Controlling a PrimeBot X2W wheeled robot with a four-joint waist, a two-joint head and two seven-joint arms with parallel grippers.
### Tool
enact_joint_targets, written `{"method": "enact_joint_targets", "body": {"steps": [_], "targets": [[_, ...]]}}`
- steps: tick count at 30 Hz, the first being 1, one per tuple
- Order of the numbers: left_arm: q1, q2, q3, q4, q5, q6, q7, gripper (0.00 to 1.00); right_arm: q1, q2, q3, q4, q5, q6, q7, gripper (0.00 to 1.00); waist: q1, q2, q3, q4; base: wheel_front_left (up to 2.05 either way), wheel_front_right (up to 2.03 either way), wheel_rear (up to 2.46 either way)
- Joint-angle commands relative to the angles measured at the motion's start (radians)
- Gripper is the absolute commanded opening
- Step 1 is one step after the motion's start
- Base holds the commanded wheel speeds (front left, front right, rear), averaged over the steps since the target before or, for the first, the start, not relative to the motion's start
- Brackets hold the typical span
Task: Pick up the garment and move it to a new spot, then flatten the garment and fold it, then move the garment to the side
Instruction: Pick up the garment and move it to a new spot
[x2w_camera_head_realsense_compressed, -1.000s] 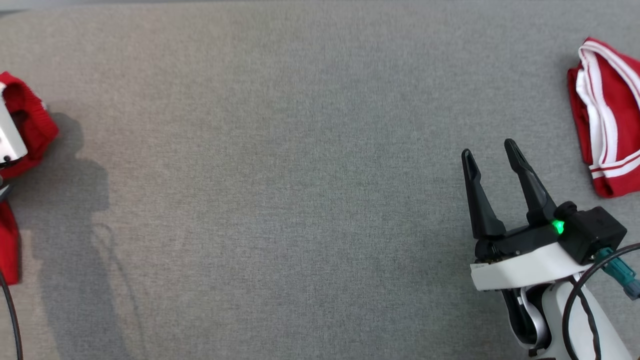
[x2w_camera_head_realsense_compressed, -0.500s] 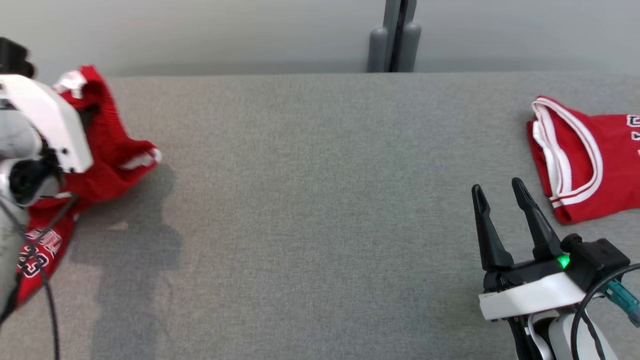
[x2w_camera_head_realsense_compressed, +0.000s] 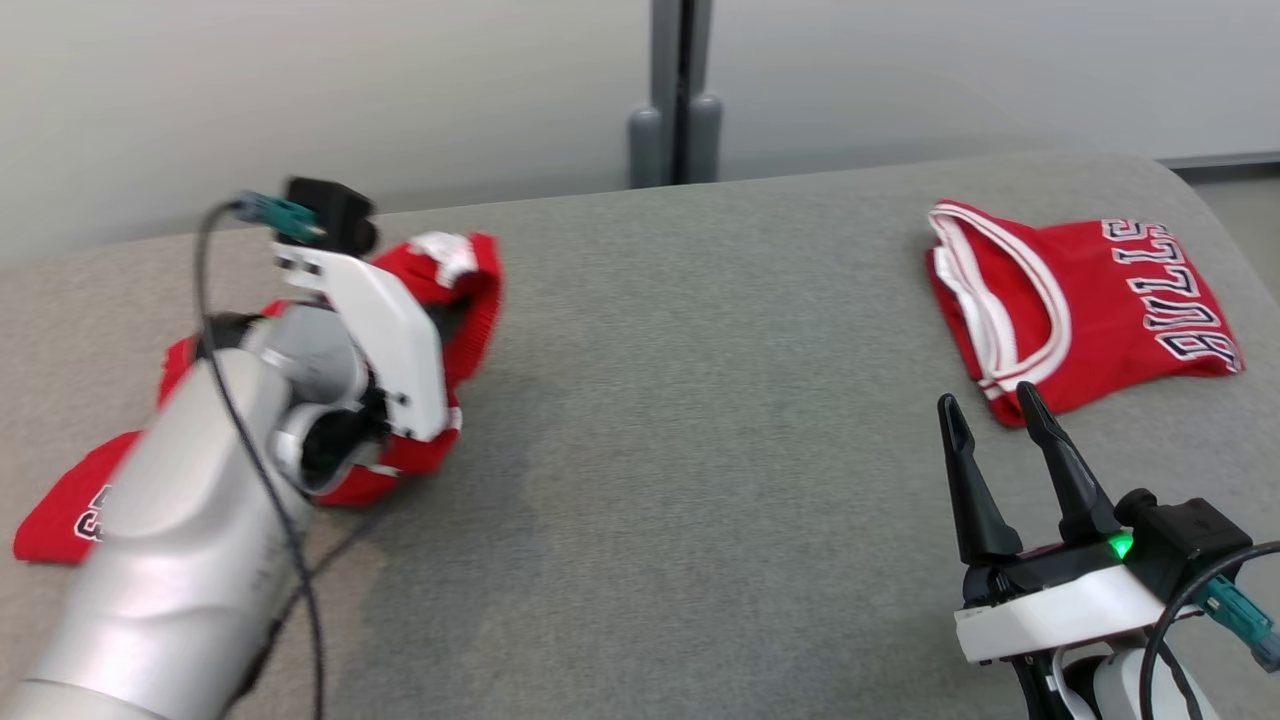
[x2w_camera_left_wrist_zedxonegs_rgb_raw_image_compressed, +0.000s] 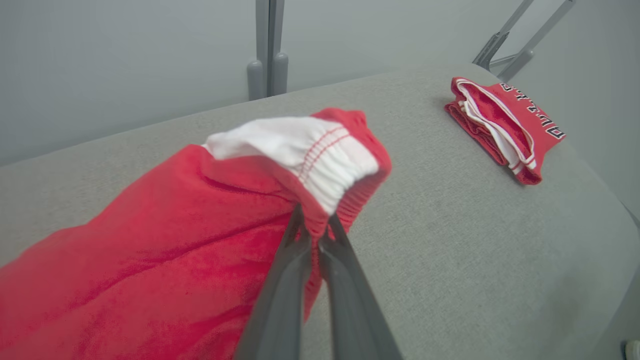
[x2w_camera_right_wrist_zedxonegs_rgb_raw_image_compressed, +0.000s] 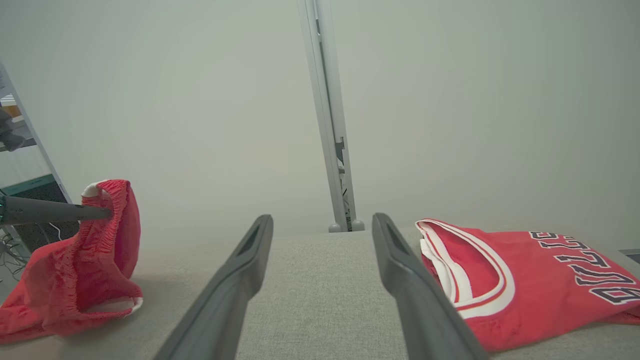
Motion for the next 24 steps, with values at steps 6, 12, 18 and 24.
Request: {"method": "enact_joint_targets", "body": {"steps": [6,12,18,24], "targets": [[0.024,-0.132,-0.054,0.026,-0.006,-0.007,-0.041,0.00,-0.005,-0.002,-0.002,-0.004,0.001,0.000,-0.005,1.00,0.0000,0.0000,0.032,-0.096,0.00,0.00,0.00],[0.015,-0.217,-0.118,0.074,-0.002,-0.010,-0.070,0.00,-0.018,0.000,0.007,-0.006,0.001,0.000,-0.005,1.00,0.0000,0.0000,0.058,-0.147,0.00,0.00,0.00],[-0.023,-0.240,-0.174,0.147,-0.026,-0.014,-0.106,0.00,-0.033,0.004,0.034,0.008,0.008,0.000,-0.005,1.00,0.0000,0.0000,0.073,-0.191,0.00,0.00,0.00],[-0.061,-0.242,-0.248,0.167,-0.106,0.002,-0.153,1.00,-0.047,0.007,0.045,0.018,0.009,0.000,-0.005,1.00,0.0000,0.0000,0.084,-0.214,0.00,0.00,0.00]]}}
